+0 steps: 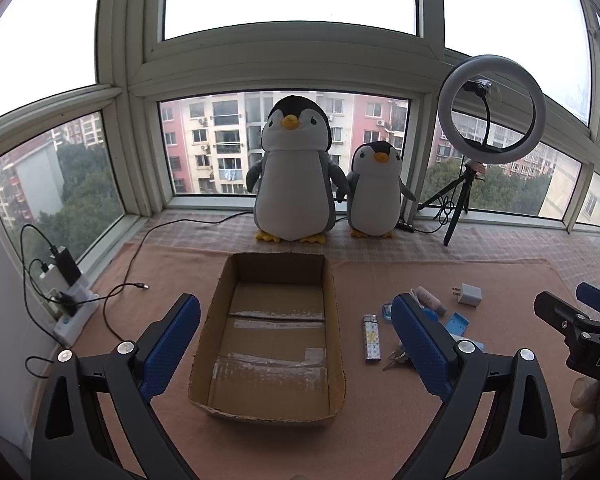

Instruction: Organize rigid objects

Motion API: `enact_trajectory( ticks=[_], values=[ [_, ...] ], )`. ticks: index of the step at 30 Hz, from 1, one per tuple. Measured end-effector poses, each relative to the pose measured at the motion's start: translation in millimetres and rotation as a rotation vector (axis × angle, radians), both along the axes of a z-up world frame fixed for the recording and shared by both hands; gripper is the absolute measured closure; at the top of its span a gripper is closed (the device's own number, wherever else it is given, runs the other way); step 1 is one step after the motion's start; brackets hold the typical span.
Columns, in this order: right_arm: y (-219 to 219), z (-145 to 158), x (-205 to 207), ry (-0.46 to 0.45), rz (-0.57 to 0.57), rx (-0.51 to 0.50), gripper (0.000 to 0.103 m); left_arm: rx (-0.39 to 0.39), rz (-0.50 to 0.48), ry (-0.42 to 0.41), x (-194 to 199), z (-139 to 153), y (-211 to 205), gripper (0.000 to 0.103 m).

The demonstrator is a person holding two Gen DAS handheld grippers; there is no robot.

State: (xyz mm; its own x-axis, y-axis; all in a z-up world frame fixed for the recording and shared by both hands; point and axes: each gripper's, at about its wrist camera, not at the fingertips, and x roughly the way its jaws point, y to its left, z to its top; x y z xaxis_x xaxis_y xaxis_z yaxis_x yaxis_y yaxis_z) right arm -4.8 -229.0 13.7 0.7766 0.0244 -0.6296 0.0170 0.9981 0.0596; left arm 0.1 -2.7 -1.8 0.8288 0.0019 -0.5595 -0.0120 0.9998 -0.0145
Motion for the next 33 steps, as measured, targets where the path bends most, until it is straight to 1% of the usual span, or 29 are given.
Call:
enact_trajectory(
  ticks=[22,30,33],
  values=[
    [2.7,-4.0,3.3,0.023,0.008,0.006,0.0,0.003,0.007,0.017,3.2,-5.5,2.4,0.006],
    [-4.4,-9.5,6.9,0.041,0.004,0.021,0.0,0.01,0.054,0.067,11.2,-24.8,23.0,0.006],
    [-7.0,-11.2,7.5,0.044,0.004,0.025,0.0,0.022,0.088,0.102,17.3,-40.6,36.3,0.007]
  ],
)
